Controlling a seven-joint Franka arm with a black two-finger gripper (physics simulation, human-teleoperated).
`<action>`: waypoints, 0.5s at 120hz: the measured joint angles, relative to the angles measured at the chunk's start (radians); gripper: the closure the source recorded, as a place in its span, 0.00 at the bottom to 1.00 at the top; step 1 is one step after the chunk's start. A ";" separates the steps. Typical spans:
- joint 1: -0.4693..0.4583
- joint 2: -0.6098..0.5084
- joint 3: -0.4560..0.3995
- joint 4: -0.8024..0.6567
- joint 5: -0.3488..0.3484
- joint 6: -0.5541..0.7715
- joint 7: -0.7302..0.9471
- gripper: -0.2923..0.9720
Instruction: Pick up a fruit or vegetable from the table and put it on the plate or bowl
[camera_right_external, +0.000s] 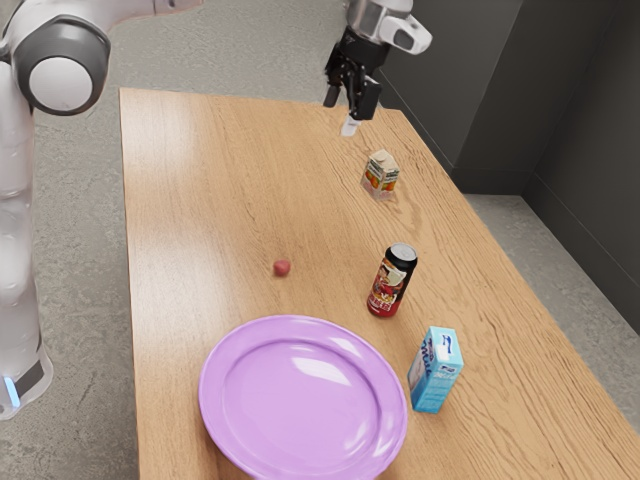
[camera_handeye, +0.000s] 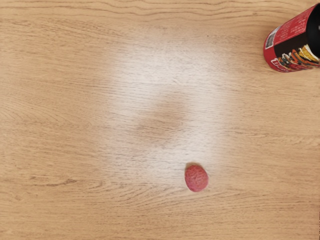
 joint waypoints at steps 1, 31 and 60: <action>-0.001 0.000 0.000 0.000 0.000 0.005 0.000 0.23; 0.007 -0.011 -0.001 0.061 -0.015 0.073 0.003 0.23; 0.067 -0.041 -0.039 0.214 -0.045 0.050 0.009 0.23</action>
